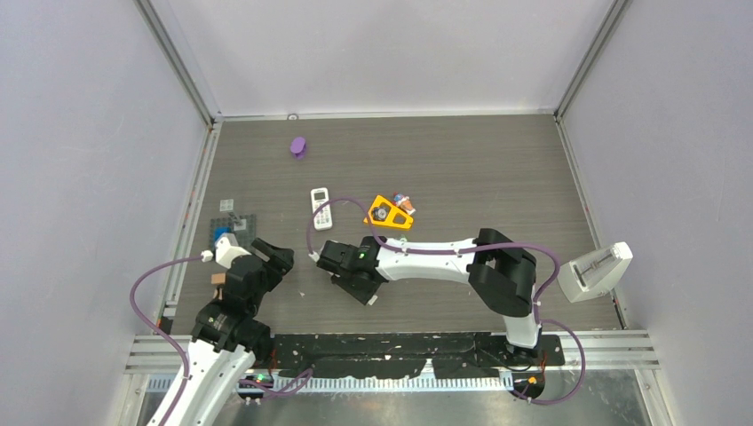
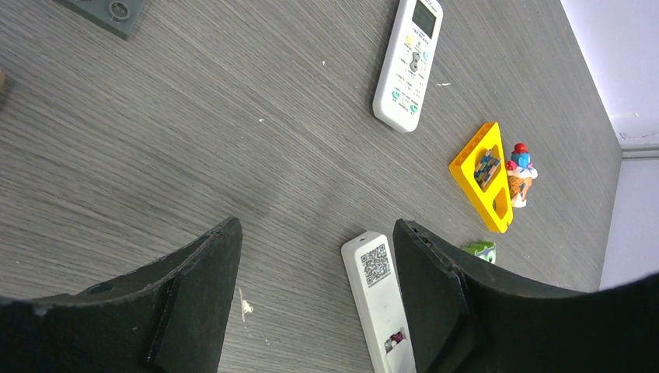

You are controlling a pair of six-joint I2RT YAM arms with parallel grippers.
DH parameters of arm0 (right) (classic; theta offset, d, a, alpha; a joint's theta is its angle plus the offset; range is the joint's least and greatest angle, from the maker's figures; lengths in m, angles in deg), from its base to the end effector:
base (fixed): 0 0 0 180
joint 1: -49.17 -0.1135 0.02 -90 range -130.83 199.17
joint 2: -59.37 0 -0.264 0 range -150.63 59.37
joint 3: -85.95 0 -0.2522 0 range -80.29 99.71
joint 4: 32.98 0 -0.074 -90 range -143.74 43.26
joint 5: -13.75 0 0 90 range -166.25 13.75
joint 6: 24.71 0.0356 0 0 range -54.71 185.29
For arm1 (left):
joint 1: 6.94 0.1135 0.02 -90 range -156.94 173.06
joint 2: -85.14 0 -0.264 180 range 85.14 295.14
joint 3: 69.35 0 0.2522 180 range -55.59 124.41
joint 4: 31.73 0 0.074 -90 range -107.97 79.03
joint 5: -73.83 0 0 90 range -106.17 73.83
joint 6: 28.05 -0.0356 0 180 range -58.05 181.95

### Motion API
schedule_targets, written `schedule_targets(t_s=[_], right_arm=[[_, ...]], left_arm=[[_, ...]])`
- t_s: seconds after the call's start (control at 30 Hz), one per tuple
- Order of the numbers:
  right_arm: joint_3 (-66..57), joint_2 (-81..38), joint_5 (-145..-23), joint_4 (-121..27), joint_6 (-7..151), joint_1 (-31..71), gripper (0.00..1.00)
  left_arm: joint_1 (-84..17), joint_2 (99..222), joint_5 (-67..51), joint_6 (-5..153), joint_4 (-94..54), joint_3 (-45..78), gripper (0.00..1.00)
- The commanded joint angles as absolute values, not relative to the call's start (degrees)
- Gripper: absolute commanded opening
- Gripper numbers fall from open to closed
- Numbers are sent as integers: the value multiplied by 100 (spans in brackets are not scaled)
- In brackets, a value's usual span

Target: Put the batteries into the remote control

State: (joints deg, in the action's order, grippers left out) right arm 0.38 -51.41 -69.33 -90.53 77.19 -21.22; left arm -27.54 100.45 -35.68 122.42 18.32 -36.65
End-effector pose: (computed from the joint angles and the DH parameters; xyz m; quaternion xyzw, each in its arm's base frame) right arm 0.1336 0.3622 0.1843 -0.4755 0.8665 0.0470 0.1446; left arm 0.0946 -0.0229 0.2005 -0.3712 0.7852 -0.1943 0.4560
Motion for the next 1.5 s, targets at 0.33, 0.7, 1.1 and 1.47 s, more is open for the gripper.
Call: schedule_targets(t_s=[0.33,0.7,1.1,1.47], right_arm=[[334,-5314,-6771,-8797,7669,-2062,41],[188,-4843,-6910,-8796,7853,-1944,58],[-1247,-3291,-7533,-8060,9224,-884,74],[-2913,-2104,-8699,-6691,12351,-63,72]], left_arm=[[-2724,10055,-3608,12244,1667,-3702,72],[-2724,10139,-3463,12209,1531,-3771,73],[-2724,10756,-2286,11798,384,-4002,83],[-2724,12434,-1152,10663,-853,-3834,87]])
